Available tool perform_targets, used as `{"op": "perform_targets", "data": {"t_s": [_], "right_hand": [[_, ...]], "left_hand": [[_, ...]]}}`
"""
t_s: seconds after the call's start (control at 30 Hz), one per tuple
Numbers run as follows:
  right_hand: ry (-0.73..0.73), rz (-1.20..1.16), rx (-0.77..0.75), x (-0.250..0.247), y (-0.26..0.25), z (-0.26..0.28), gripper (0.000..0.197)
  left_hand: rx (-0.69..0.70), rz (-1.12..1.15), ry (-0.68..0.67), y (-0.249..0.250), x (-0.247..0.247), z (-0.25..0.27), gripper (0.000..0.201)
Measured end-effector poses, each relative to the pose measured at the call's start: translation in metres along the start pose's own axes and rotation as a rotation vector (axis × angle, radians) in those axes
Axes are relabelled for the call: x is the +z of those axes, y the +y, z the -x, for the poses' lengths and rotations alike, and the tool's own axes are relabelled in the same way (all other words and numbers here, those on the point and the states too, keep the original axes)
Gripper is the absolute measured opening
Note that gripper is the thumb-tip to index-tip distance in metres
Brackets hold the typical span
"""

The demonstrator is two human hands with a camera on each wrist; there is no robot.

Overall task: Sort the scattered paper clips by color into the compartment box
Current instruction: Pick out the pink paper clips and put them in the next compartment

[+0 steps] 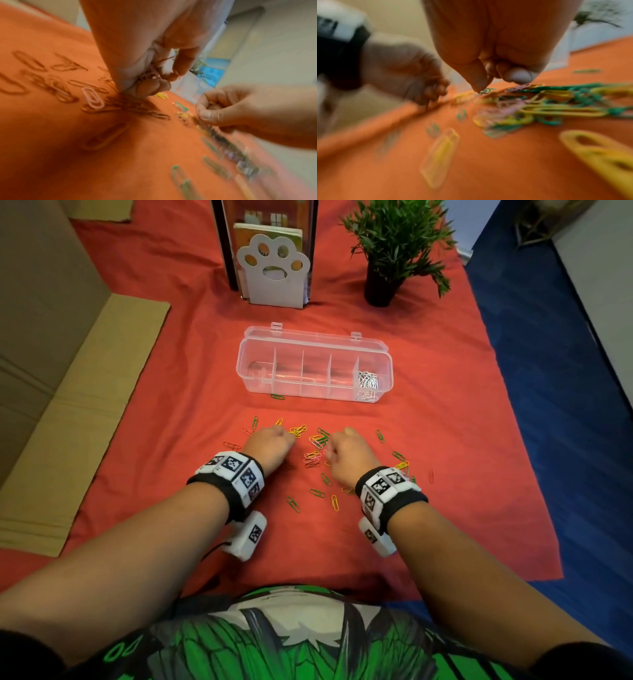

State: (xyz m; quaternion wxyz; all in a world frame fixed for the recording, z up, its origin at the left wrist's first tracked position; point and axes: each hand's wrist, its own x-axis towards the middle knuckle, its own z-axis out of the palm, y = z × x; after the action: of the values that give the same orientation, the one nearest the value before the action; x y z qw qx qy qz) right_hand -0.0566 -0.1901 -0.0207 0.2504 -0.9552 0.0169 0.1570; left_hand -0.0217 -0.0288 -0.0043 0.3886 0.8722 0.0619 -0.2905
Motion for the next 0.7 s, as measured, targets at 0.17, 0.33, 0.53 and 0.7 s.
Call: {"op": "perform_targets", "data": {"t_s": [0.17, 0.33, 0.53, 0.7], "right_hand": [[-0.128, -1.165, 0.393, -0.021, -0.002, -0.001, 0.016], [-0.219, -1.717, 0.390, -0.040, -0.005, 0.006, 0.009], [-0.108, -1.675, 0.561, -0.050, 0.006, 0.000, 0.025], [0.044, -1.352, 0.575, -0.060, 0.025, 0.005, 0.033]], "left_hand": [[-0.292, 0.884, -0.278, 0.008, -0.017, 0.006, 0.022], [-0.270, 0.995, -0.356, 0.024, -0.023, 0.006, 0.022], [-0.208, 0.919, -0.372, 0.064, -0.026, -0.004, 0.021], [-0.163, 0.870, -0.387, 0.113, -0.029, -0.016, 0.012]]}}
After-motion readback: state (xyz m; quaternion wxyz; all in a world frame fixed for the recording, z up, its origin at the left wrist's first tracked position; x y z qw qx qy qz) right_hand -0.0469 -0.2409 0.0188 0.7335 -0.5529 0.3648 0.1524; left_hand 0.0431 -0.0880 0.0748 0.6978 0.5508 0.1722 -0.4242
